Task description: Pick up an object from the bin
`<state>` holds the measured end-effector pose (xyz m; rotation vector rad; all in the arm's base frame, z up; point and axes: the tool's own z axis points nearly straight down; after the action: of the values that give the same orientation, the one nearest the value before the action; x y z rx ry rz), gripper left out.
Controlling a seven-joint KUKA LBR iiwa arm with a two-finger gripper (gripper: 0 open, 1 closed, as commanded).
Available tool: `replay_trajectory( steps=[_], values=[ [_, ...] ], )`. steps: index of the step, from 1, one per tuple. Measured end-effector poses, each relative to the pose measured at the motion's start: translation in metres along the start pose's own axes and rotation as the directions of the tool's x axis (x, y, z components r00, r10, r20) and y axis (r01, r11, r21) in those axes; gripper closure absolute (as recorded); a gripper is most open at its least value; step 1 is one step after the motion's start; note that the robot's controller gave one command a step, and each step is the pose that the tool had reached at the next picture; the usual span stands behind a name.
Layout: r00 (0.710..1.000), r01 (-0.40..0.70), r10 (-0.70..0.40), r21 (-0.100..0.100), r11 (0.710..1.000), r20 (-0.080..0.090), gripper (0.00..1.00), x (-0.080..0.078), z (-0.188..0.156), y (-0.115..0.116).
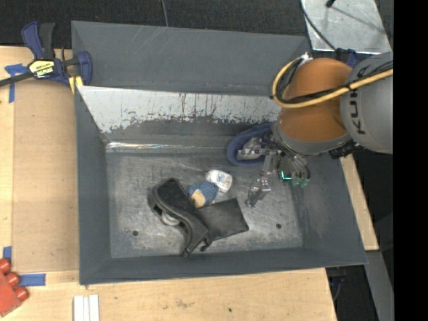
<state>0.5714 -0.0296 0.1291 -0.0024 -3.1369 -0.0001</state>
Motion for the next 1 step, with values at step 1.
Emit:
replay_trajectory(
  steps=[1],
  values=[
    [0.992,-0.129,0.129,-0.001,0.992,0.007,0.0,-0.0199,0.0534,0.04]
  ],
)
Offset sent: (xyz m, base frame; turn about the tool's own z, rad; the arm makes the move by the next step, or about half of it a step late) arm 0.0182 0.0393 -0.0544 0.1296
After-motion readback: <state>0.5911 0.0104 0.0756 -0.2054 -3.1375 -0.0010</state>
